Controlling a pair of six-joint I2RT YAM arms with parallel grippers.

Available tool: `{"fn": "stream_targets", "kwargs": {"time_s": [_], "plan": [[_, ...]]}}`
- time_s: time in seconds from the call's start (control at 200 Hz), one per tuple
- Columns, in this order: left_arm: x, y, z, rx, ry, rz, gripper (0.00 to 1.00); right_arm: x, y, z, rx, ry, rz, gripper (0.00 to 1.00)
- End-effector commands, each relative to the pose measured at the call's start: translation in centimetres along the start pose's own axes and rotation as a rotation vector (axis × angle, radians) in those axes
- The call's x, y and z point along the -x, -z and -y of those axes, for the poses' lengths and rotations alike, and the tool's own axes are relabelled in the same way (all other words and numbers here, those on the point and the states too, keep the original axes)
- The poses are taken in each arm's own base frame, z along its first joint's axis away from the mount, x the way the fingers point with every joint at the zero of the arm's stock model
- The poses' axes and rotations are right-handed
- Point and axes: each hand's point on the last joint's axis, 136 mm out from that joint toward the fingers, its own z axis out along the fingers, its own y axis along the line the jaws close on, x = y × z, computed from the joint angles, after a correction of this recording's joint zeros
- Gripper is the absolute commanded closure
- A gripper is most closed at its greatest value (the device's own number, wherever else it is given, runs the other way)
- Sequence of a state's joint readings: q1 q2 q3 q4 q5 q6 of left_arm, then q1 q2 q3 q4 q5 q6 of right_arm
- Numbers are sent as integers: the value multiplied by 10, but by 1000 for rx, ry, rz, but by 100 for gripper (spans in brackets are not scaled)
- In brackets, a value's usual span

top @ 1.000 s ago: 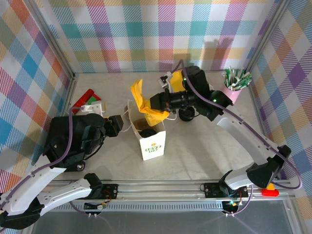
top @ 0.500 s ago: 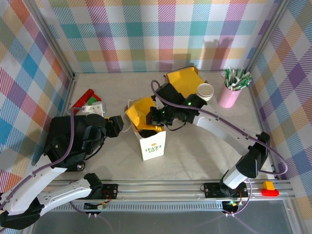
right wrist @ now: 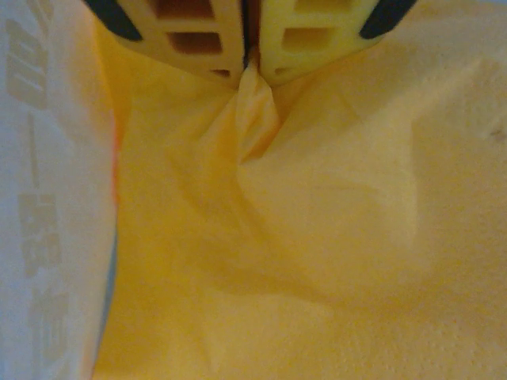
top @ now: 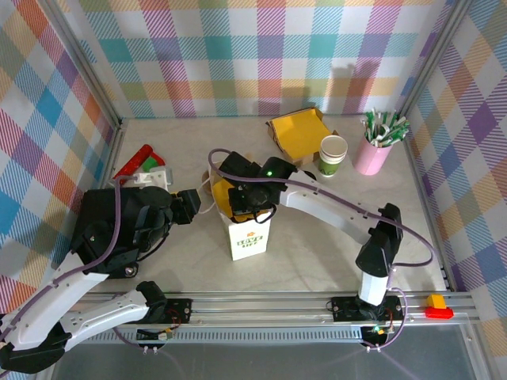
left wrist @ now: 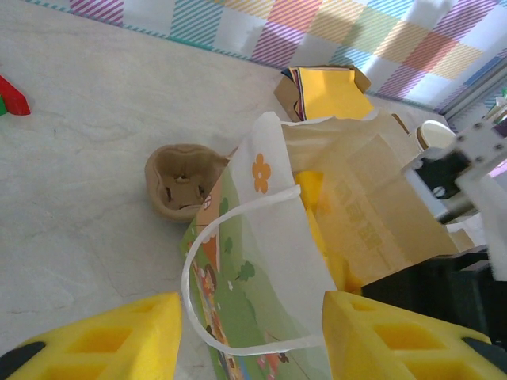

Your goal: Pack the takeout coffee

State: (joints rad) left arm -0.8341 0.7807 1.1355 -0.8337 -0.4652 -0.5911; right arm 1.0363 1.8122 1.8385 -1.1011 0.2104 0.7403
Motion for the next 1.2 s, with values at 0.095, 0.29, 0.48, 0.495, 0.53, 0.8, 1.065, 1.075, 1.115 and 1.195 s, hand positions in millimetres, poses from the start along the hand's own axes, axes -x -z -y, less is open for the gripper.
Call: {"fn": "stream_targets", "kwargs": {"time_s": [0.095,0.29,0.48,0.495,0.53,0.8,1.065,1.075,1.115,1.195], "plan": [[5,5,-9,21,11,35,50,9,29,2,-30,61,44,69],[10,9,-16,53,-9,60,50,29,71,-11,57,110,146,55],[20,10,-18,83,-35,99,49,46,113,-12,106,179,278,48],[21,10,-18,86,-40,101,49,47,115,-11,104,182,290,47],[24,10,-18,93,-47,108,49,50,122,-7,96,191,320,45],[48,6,-20,174,-121,208,31,72,164,39,-3,213,563,29],[77,0,-27,280,-203,366,5,70,171,164,-107,-54,665,15],[77,-1,-29,288,-205,369,4,68,171,169,-111,-64,669,14],[82,-2,-33,319,-204,389,0,64,171,190,-131,-105,694,12],[86,-8,-47,388,-195,410,0,52,169,226,-181,-159,746,7]]}}
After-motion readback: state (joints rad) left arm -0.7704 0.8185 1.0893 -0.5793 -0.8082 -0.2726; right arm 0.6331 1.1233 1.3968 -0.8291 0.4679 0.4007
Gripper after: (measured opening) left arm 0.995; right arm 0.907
